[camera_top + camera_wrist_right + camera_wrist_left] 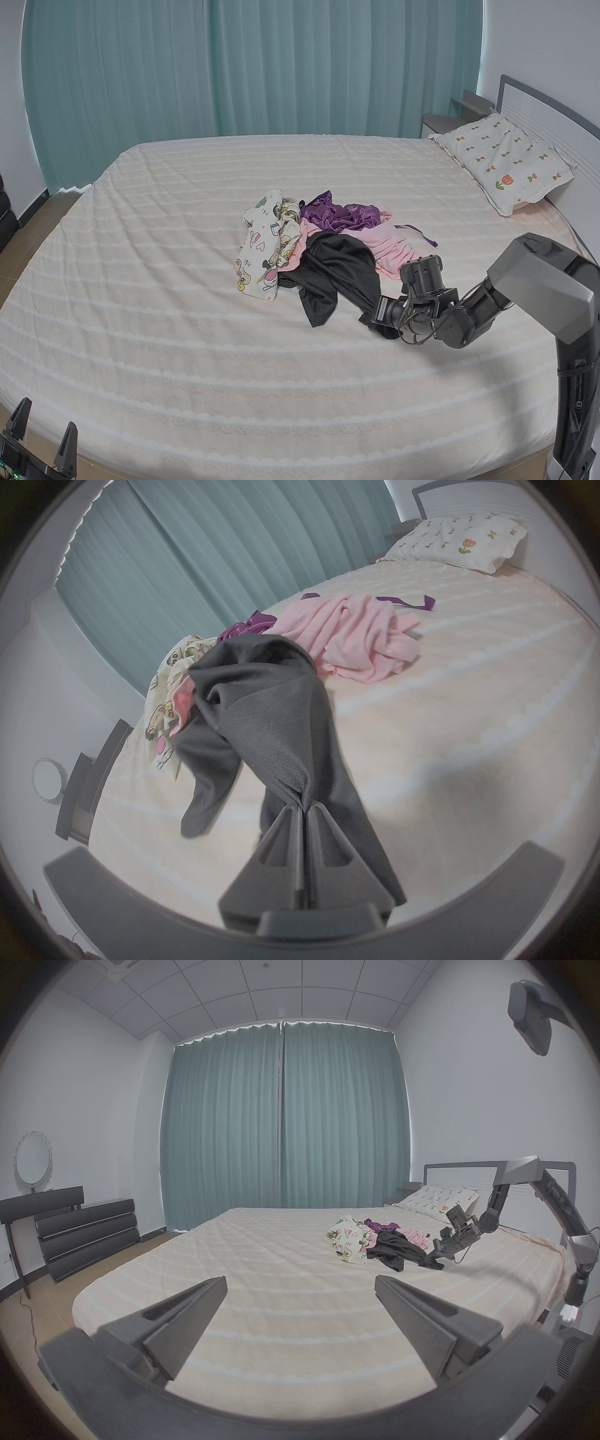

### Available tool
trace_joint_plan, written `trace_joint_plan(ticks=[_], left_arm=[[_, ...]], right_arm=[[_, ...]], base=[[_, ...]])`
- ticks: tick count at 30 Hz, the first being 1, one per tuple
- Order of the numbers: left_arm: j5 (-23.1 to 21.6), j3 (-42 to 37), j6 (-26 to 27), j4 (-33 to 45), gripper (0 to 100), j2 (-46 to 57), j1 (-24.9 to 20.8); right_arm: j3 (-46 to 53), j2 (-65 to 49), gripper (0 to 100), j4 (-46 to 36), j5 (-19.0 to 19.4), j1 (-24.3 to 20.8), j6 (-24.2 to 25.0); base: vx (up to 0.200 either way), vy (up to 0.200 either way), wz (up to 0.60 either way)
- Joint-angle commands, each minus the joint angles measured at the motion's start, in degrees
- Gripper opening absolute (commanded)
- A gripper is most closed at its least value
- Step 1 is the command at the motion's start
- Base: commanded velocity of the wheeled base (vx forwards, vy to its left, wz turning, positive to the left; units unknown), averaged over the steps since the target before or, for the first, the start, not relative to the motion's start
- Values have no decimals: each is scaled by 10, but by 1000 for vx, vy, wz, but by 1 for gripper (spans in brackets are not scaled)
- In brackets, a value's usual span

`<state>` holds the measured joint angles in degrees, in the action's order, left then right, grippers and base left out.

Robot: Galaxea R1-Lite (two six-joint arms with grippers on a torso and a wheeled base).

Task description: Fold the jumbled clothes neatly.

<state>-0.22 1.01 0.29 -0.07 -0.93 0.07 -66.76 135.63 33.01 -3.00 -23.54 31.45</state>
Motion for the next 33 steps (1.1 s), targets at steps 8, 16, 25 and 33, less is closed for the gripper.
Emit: trace_joint_plan(ticks=[8, 16, 25, 33], left_arm=[[-67, 183, -51, -56, 100, -111, -8], [-123, 191, 28, -60, 100, -357, -24], [-103, 193, 23, -216, 100, -624, -207], [-9, 210, 18, -437, 100, -903, -356]], right_arm=[[325, -328, 0, 112, 136, -4, 21], [450, -460, 0, 126, 174, -13, 22], [490, -566, 0, 145, 193, -19, 73], [550, -584, 0, 173, 219, -49, 78]], base=[[0, 0, 0], [0, 0, 0], [0, 0, 0], [0, 0, 0]])
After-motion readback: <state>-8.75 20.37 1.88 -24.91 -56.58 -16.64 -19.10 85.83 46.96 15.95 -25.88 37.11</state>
